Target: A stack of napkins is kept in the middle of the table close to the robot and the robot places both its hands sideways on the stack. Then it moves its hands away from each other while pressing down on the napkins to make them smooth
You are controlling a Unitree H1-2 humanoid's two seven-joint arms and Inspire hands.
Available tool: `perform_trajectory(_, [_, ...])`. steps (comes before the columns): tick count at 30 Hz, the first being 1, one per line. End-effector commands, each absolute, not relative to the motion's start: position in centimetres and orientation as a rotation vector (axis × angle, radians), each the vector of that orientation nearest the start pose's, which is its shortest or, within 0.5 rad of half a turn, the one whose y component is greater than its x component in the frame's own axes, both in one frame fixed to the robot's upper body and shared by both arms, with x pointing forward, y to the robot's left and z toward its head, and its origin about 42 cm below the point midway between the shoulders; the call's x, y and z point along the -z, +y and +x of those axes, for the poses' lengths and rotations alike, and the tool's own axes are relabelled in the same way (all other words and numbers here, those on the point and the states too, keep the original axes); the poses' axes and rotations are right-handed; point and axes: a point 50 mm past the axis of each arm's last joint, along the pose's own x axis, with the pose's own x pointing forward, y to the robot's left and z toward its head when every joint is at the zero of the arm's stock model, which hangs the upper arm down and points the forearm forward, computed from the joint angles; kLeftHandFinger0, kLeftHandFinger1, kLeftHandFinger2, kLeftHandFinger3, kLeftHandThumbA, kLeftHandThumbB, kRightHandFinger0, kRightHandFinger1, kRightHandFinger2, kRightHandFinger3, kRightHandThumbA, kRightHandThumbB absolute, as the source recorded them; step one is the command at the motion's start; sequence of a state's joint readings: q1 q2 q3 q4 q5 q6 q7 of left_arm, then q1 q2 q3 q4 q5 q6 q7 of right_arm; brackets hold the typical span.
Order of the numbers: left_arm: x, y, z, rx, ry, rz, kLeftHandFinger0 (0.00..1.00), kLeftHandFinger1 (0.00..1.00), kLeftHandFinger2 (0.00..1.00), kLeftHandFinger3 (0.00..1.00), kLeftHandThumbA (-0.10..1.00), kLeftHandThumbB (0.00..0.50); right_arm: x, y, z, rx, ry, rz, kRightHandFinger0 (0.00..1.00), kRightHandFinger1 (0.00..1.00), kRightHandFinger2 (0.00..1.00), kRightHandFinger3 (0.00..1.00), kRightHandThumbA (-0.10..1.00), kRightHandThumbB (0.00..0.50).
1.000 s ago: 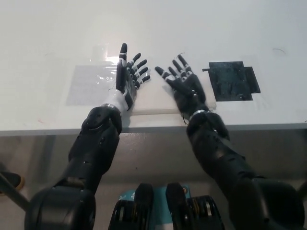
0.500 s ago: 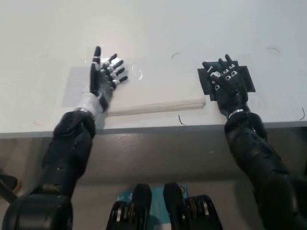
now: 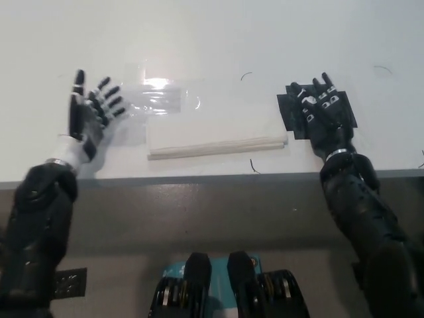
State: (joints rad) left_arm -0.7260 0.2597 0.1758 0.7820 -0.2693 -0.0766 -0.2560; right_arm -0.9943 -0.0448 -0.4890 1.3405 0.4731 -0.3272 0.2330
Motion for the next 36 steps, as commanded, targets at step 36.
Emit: perform_trajectory(36, [-14.6, 26.5, 21.4, 0.212, -0.357, 0.175, 1.00, 1.00, 1.00, 1.00, 1.00, 0.237, -14.4, -18.1, 25.1, -0.212, -0.547, 0.121, 1.00, 1.00, 1.00, 1.00, 1.00, 0.216])
